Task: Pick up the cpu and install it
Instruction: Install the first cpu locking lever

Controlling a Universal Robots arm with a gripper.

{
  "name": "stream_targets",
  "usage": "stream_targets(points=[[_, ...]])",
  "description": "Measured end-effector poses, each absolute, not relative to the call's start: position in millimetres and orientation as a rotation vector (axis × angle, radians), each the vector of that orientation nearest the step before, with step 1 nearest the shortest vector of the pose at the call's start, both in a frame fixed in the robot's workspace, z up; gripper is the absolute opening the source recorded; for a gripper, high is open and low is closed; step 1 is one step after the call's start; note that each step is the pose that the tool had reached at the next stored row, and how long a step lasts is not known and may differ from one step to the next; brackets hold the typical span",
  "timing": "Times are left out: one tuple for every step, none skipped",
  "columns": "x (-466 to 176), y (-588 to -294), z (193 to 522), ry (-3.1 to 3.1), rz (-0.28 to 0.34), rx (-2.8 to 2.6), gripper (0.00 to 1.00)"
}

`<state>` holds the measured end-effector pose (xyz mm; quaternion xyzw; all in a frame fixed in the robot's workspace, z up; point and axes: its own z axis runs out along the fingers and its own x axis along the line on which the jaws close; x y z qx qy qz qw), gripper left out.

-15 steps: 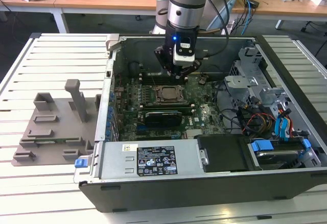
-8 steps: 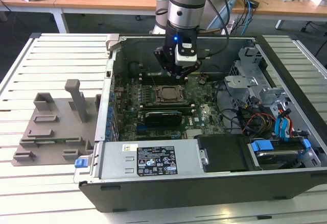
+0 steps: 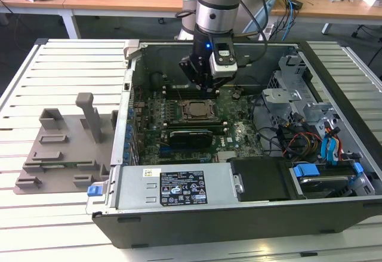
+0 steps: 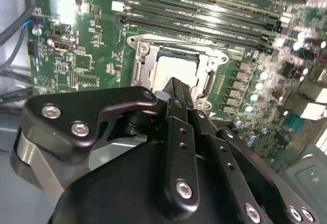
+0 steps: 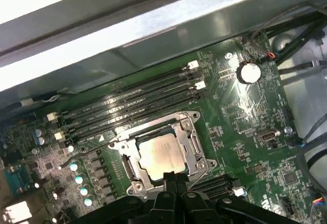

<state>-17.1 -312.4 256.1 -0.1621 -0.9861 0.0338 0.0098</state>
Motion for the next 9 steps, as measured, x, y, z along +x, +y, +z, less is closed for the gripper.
stream_targets(points=[[-17.0,-312.5,256.1,-3.094,0.106,-0.420,0.11],[-17.1,-312.4,256.1,-3.096,0.107,-0.403,0.11],[-17.1,-312.5,256.1,-3.097,0.107,-0.395,0.11],[-17.1,-312.5,256.1,-3.099,0.107,-0.388,0.11],[-17.1,-312.5,256.1,-3.100,0.107,-0.375,0.11],[-17.1,-312.5,256.1,-3.103,0.107,-0.357,0.11],[-17.1,-312.5,256.1,-3.106,0.107,-0.338,0.11],[-17.1,-312.5,256.1,-3.107,0.107,-0.325,0.11],[-17.1,-312.5,256.1,-3.108,0.107,-0.316,0.11]])
